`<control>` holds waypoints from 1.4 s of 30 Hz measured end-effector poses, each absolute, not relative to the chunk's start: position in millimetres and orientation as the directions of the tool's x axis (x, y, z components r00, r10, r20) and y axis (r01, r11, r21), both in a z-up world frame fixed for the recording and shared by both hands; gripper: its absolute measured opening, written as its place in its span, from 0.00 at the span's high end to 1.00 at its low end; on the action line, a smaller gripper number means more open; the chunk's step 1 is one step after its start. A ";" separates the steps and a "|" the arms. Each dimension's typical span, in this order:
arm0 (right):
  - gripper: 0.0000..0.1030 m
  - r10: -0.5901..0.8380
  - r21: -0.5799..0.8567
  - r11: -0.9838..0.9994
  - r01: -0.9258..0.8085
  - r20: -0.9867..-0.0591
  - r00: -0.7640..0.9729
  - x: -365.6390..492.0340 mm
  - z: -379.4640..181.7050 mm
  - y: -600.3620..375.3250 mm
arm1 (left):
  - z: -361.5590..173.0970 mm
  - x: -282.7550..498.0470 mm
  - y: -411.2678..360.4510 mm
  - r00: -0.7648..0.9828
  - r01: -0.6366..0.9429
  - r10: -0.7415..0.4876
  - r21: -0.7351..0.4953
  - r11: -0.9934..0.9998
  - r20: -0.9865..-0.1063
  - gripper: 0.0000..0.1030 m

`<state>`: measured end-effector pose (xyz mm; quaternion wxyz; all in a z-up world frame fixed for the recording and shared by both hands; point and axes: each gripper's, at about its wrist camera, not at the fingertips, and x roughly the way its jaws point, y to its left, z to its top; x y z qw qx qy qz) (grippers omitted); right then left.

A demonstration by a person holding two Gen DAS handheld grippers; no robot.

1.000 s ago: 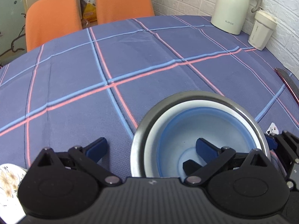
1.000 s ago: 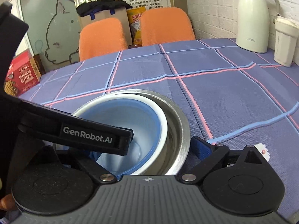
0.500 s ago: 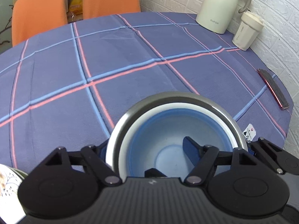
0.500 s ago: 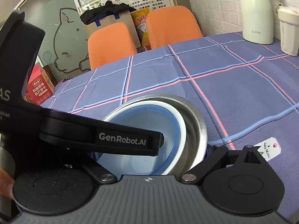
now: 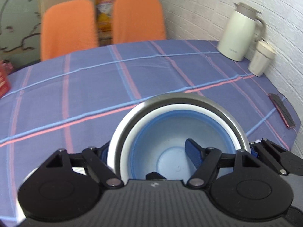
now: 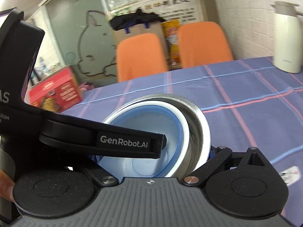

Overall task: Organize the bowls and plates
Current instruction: 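Lift the nested bowls with the left gripper over the plate stack, then lower the nested bowls onto the plate stack and open the left gripper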

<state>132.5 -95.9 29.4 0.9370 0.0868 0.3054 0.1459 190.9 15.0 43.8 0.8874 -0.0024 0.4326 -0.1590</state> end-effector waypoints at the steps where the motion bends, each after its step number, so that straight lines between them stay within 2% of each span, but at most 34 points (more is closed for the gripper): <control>1: 0.17 0.353 0.259 0.934 -0.247 -0.546 0.760 132.4 29.0 -84.7 | 44.6 185.3 29.9 0.584 0.247 -0.259 -0.136 0.959 -0.769 0.28; 7: 0.17 0.495 0.297 0.869 -0.396 -0.559 0.665 126.7 19.9 -17.2 | 37.2 152.8 109.5 0.596 0.074 -0.137 -0.115 0.991 -0.791 0.28; 11: 0.17 0.523 0.298 0.849 -0.436 -0.591 0.614 123.0 11.3 9.2 | 23.0 143.6 139.1 0.579 0.018 -0.125 -0.140 0.990 -0.806 0.28; 15: 0.17 0.504 0.281 0.858 -0.429 -0.618 0.603 117.2 5.6 16.6 | 13.7 143.4 146.4 0.587 0.033 -0.166 -0.182 0.983 -0.793 0.26; 17: 0.18 0.493 0.268 0.864 -0.426 -0.625 0.606 114.1 4.2 16.8 | 10.9 144.9 144.8 0.597 0.046 -0.184 -0.195 0.980 -0.781 0.12; 18: 0.18 0.484 0.255 0.868 -0.426 -0.627 0.610 113.9 5.2 16.1 | 9.8 145.2 144.3 0.603 0.051 -0.192 -0.203 0.978 -0.774 0.11; 23: 0.18 0.440 0.210 0.893 -0.398 -0.595 0.673 109.4 12.8 5.8 | 20.3 140.5 153.1 0.668 0.022 -0.172 -0.212 0.977 -0.724 0.09; 28: 0.18 0.403 0.233 0.915 -0.329 -0.534 0.744 110.5 25.0 -22.3 | 48.9 134.9 162.1 0.748 -0.018 -0.138 -0.227 0.974 -0.650 0.06; 34: 0.18 0.344 0.264 0.936 -0.234 -0.538 0.770 112.0 24.7 -49.4 | 76.1 122.4 139.1 0.814 0.018 -0.155 -0.243 0.970 -0.560 0.04; 42: 0.18 0.305 0.275 0.944 -0.180 -0.529 0.792 85.2 24.1 -76.3 | 78.7 78.1 108.9 0.829 0.010 -0.140 -0.236 0.972 -0.542 0.04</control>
